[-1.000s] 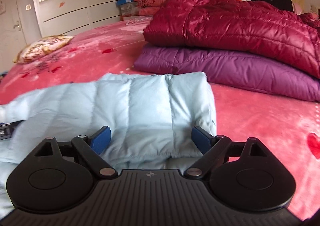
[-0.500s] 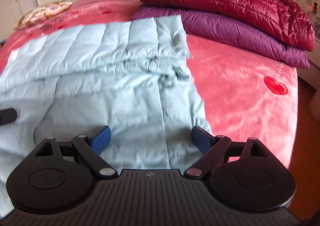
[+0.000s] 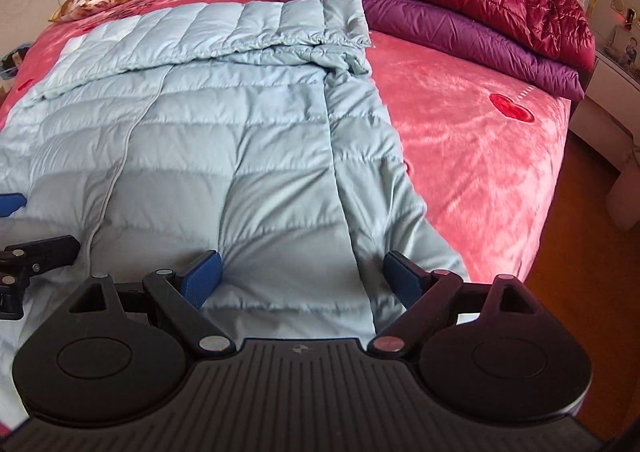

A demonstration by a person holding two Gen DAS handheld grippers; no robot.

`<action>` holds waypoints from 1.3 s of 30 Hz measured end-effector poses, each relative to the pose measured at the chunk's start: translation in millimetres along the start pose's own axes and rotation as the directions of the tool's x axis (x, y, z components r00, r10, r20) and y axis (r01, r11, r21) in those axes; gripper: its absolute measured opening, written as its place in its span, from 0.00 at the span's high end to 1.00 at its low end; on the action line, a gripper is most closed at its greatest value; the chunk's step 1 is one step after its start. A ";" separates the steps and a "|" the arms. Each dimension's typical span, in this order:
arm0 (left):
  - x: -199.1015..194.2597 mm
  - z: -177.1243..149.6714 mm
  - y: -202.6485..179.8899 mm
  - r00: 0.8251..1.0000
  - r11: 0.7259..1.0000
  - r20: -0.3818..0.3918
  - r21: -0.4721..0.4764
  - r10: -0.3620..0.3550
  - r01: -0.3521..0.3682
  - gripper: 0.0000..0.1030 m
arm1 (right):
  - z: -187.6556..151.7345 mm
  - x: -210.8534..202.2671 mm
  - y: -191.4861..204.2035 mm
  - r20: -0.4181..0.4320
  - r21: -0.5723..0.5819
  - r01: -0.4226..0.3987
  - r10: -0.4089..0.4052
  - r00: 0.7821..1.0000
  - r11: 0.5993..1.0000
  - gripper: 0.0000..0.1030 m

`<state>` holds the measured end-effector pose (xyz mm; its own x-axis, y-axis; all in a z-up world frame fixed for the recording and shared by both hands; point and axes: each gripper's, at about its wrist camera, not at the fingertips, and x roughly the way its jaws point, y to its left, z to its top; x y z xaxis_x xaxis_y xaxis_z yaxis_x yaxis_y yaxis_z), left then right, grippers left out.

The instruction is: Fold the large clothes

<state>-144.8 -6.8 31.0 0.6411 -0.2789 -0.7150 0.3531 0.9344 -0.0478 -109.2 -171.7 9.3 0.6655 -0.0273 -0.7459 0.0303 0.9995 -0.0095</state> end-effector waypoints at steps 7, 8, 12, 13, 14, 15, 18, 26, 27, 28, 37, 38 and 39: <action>-16.8 -12.6 -3.6 1.000 1.000 -0.010 0.019 -0.022 0.022 0.05 | -23.2 -21.6 5.6 -0.024 -0.003 -0.002 0.002 1.000 1.000 0.00; -20.7 -14.2 -3.8 0.999 0.999 -0.013 0.014 -0.033 0.033 0.06 | -25.9 -25.4 6.4 -0.026 -0.003 -0.004 0.004 1.000 1.000 0.00; -38.6 -17.6 4.8 0.995 0.995 -0.025 -0.034 -0.091 0.091 0.06 | -35.4 -39.3 3.3 -0.039 0.004 -0.038 0.038 0.999 0.999 0.00; -44.3 -18.0 8.9 0.994 0.993 -0.021 -0.056 -0.110 0.109 0.06 | -37.9 -43.4 1.5 -0.040 0.006 -0.051 0.051 0.998 0.999 0.00; -50.3 -18.1 14.2 0.992 0.989 -0.012 -0.081 -0.122 0.121 0.06 | -40.2 -48.1 -1.4 -0.041 0.012 -0.068 0.068 0.997 0.998 0.00; -56.7 -18.3 20.2 0.992 0.987 0.002 -0.106 -0.123 0.122 0.06 | -42.6 -54.2 -7.2 -0.038 0.030 -0.088 0.090 0.995 0.996 0.00; -75.0 -18.7 43.7 0.995 0.980 0.058 -0.179 -0.077 0.086 0.06 | -42.1 -60.6 -26.4 -0.012 0.100 -0.121 0.123 0.992 0.988 0.00; -98.1 -23.9 118.1 0.993 0.914 0.102 -0.406 0.056 -0.010 0.05 | -39.6 -69.4 -86.8 0.123 0.332 -0.088 0.049 0.991 0.939 0.00; -96.8 -25.6 125.4 0.994 0.900 0.096 -0.436 0.050 -0.003 0.05 | -36.2 -67.0 -95.0 0.133 0.352 -0.075 0.030 0.991 0.933 0.00; -95.4 -27.0 131.6 0.995 0.885 0.094 -0.465 0.034 0.014 0.05 | -36.1 -64.7 -100.2 0.134 0.372 -0.068 0.019 0.991 0.926 0.00; -69.7 -37.2 149.9 0.998 0.838 0.035 -0.543 -0.054 0.064 0.05 | -38.7 -30.6 -131.7 0.094 0.529 -0.191 0.167 0.981 0.827 0.00; -67.1 -37.9 150.7 0.997 0.837 0.033 -0.542 -0.067 0.074 0.05 | -39.2 -26.8 -131.5 0.085 0.535 -0.206 0.190 0.978 0.819 0.00; -64.4 -38.3 151.1 0.996 0.836 0.030 -0.542 -0.080 0.083 0.05 | -39.5 -21.7 -128.9 0.067 0.541 -0.217 0.215 0.974 0.813 0.00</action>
<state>-158.8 160.8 43.1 0.6306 -0.3593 -0.6880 -0.0208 0.8783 -0.4777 -157.0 -299.3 0.4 0.7049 0.1871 -0.6841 0.2841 0.8093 0.5141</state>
